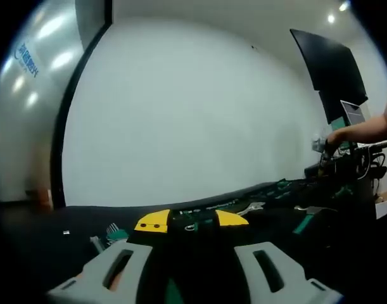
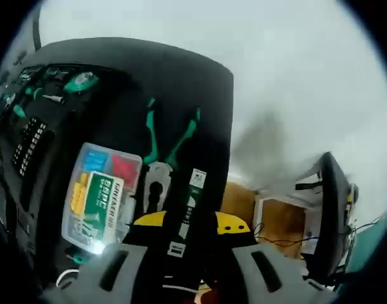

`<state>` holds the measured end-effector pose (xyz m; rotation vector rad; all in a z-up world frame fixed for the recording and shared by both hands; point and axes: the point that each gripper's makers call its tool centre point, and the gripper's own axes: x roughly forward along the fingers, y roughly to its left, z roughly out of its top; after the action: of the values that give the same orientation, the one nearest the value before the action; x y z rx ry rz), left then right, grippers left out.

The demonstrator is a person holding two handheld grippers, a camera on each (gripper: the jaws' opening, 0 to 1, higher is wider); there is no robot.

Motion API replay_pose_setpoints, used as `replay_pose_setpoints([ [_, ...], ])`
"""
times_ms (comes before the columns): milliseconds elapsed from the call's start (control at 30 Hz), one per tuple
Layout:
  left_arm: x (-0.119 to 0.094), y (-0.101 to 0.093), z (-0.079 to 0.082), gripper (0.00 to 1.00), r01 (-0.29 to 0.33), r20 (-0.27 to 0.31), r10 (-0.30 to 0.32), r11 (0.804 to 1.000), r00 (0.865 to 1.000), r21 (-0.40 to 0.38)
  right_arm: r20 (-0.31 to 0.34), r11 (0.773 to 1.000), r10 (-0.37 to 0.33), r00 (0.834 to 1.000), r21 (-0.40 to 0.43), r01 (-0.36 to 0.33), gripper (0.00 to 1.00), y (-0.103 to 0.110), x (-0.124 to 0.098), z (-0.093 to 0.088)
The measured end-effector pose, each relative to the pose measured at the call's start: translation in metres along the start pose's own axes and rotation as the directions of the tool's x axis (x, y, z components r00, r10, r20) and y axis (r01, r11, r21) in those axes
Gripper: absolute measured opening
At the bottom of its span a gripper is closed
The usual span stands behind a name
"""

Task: Pick up the tools and put them into their designated positions in the toolbox.

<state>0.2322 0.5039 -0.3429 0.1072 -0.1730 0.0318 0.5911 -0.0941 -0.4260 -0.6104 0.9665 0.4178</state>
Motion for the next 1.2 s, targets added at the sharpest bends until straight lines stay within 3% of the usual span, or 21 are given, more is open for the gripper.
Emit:
replay_pose_setpoints([
  [133,0.001,-0.002,-0.003,0.28,0.006,-0.013,-0.006,1.0,1.0,0.011,0.012,0.988,0.102,0.995,0.115,-0.103,0.19,0.016,0.004,-0.003],
  [267,0.002,-0.002,-0.005,0.28,0.01,-0.021,-0.01,1.0,1.0,0.021,0.048,0.968,0.134,0.99,0.207,-0.141,0.15,0.007,0.008,0.002],
  [333,0.002,-0.002,-0.004,0.28,0.011,-0.021,-0.011,1.0,1.0,0.021,0.043,0.927,0.191,0.981,0.32,-0.194,0.14,0.009,0.001,-0.003],
  [433,0.001,-0.003,-0.004,0.28,0.01,-0.023,-0.01,1.0,1.0,0.02,0.085,0.868,0.208,0.974,0.443,-0.224,0.14,-0.006,-0.001,0.009],
  [467,0.001,-0.003,-0.004,0.28,0.011,-0.024,-0.011,1.0,1.0,0.02,0.078,0.839,0.234,0.969,0.488,-0.242,0.14,-0.009,-0.003,0.011],
  [567,0.001,-0.004,-0.006,0.27,0.013,-0.032,-0.012,1.0,0.999,0.027,0.08,0.842,0.247,0.966,0.475,-0.255,0.14,-0.014,-0.014,0.011],
  [600,0.001,-0.004,-0.006,0.27,0.013,-0.032,-0.012,1.0,0.999,0.028,0.078,0.833,0.266,0.961,0.482,-0.27,0.14,-0.014,-0.02,0.011],
  [667,0.002,-0.005,-0.007,0.27,0.014,-0.037,-0.012,0.999,0.999,0.033,0.126,0.801,0.309,0.943,0.5,-0.329,0.14,-0.012,-0.028,0.019],
  [700,0.002,-0.005,-0.007,0.27,0.013,-0.037,-0.012,0.999,0.999,0.035,0.127,0.77,0.333,0.934,0.535,-0.347,0.14,-0.012,-0.035,0.02],
  [833,0.001,-0.005,-0.006,0.27,0.01,-0.036,-0.009,0.999,0.999,0.035,0.133,0.779,0.354,0.926,0.506,-0.37,0.14,-0.017,-0.055,0.027],
  [900,0.001,-0.006,-0.006,0.27,0.01,-0.036,-0.009,0.999,0.999,0.035,0.129,0.808,0.339,0.932,0.468,-0.358,0.12,-0.02,-0.06,0.03],
  [933,0.001,-0.006,-0.006,0.27,0.011,-0.035,-0.009,0.999,0.999,0.035,0.141,0.861,0.259,0.956,0.415,-0.295,0.0,-0.039,-0.063,0.035],
  [1000,0.0,-0.006,-0.006,0.27,0.01,-0.035,-0.009,0.999,0.999,0.036,0.18,0.812,0.309,0.934,0.462,-0.357,0.0,-0.038,-0.079,0.049],
  [1033,0.001,-0.006,-0.006,0.27,0.01,-0.035,-0.008,0.999,0.999,0.035,0.217,0.82,0.314,0.924,0.429,-0.379,0.0,-0.038,-0.085,0.058],
  [1100,0.001,-0.006,-0.006,0.27,0.01,-0.035,-0.009,0.999,0.999,0.034,0.201,0.822,0.326,0.924,0.423,-0.382,0.0,-0.038,-0.097,0.063],
  [1200,0.001,-0.006,-0.006,0.27,0.01,-0.035,-0.009,0.999,0.999,0.036,0.241,0.825,0.299,0.923,0.421,-0.377,0.0,-0.046,-0.112,0.079],
])
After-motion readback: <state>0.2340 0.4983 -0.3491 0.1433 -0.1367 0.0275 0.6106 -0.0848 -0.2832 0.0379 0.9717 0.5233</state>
